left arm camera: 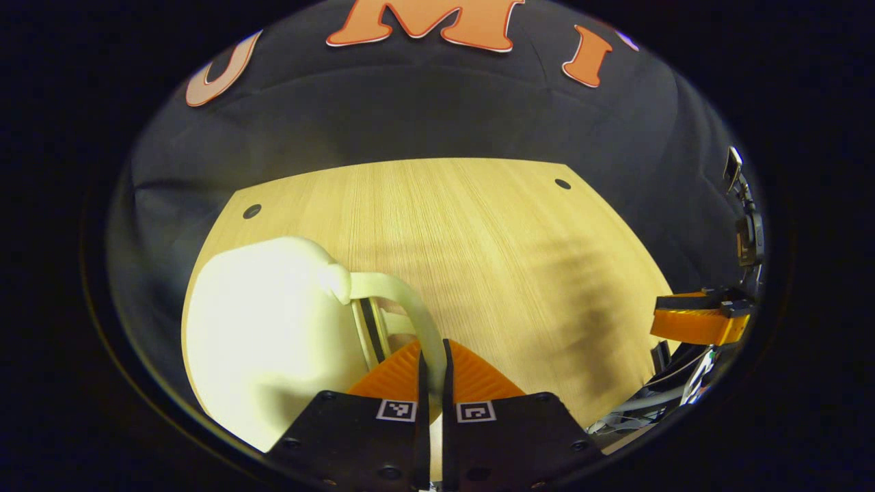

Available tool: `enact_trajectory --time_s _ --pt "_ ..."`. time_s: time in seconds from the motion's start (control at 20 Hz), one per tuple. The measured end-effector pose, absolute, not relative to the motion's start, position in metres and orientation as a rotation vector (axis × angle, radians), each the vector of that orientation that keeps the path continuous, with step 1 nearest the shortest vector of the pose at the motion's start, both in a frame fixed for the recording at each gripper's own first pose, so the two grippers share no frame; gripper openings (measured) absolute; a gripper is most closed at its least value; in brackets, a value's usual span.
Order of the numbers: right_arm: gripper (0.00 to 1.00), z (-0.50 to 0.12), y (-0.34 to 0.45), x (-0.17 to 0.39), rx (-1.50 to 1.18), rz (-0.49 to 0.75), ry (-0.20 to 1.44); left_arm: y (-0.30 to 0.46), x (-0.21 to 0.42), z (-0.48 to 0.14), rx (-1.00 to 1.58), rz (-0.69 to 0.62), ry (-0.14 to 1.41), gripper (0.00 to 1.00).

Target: First open the suitcase, pack the skin care products into it, and then close the suitcase.

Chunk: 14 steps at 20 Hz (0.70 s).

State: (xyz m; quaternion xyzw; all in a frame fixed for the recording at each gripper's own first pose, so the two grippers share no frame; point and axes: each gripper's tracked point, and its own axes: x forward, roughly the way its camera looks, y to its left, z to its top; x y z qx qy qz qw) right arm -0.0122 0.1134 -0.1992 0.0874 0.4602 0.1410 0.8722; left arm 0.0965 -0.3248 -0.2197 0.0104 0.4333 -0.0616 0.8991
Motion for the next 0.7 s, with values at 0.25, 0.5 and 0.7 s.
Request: enact_trajectory --time_s 0.25,0.5,0.7 --pt "0.96 -0.196 0.107 -0.01 0.158 0.266 0.947 -0.334 0.093 -0.235 -0.028 -0.087 0.922 0.21" --pt "0.95 -0.14 0.109 0.022 0.136 0.223 0.754 -0.332 0.109 -0.167 -0.068 -0.051 0.671 0.97" --pt "0.95 -0.079 0.11 0.037 0.137 0.179 0.542 -0.315 0.125 -0.083 -0.057 0.0 0.437 0.98"
